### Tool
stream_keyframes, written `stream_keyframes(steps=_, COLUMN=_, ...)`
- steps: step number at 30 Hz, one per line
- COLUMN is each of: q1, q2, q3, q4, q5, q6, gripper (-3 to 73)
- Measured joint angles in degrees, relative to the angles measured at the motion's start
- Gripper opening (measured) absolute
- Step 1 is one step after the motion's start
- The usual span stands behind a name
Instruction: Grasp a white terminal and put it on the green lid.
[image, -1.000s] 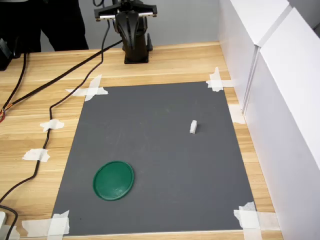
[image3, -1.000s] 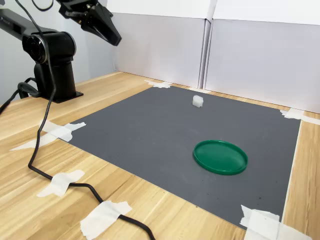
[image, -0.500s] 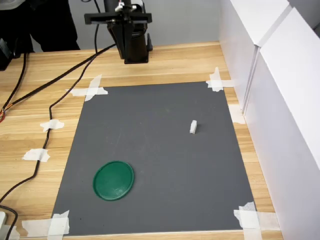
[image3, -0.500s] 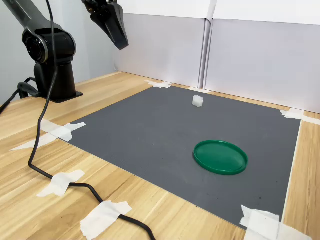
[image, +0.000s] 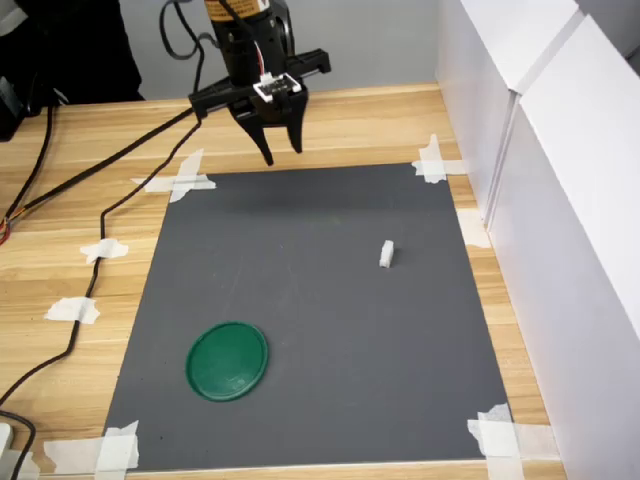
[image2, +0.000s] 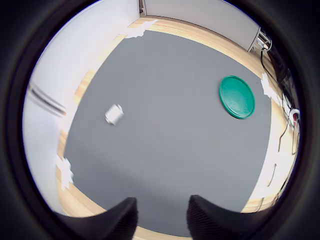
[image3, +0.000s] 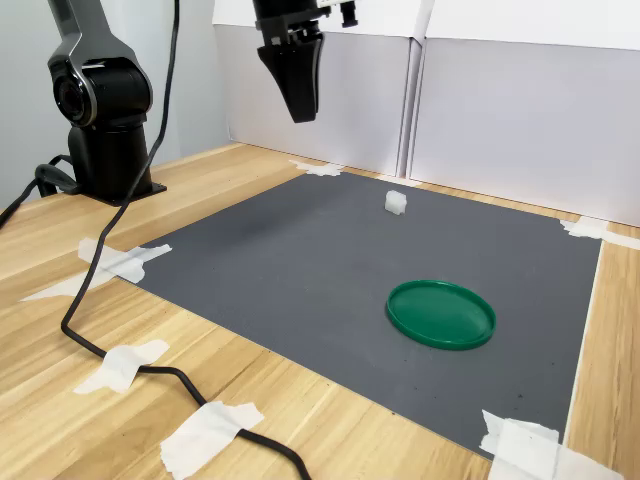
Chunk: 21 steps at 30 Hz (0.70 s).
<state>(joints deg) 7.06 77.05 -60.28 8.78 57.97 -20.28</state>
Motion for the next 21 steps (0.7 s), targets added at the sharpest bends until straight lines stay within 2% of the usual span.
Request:
stream_keyframes(steps=3, q1=2.2, q2=3.1, q3=-2.3, q4=-0.3, q5=0.3, q6=3.4, gripper=61.4)
stream_keyframes(steps=6, q1=6.8, q2=5.7, q3=-3.9, q4=-2.4, q5=0.9, q6=6.1, gripper=67.4)
stream_keyframes(steps=10, q1=12.3, q2=9.3, q3=-5.8, q4=-3.4, q5=1.0, q6=9.9, gripper=69.2)
stream_keyframes(steps=14, q1=16.0, q2=12.8, q3=-6.4, q4=-3.2, q5=-1.5, q6=17.5, gripper=69.4)
stream_keyframes(steps=18, q1=17.1, q2=16.3, q3=-6.4, q4=-2.9, q5=-6.7, q6=25.1, gripper=69.6)
stream_keyframes(steps=21, q1=17.1, q2=18.7, q3=-6.4, q4=-3.0, q5=-9.9, q6=26.8, gripper=69.6)
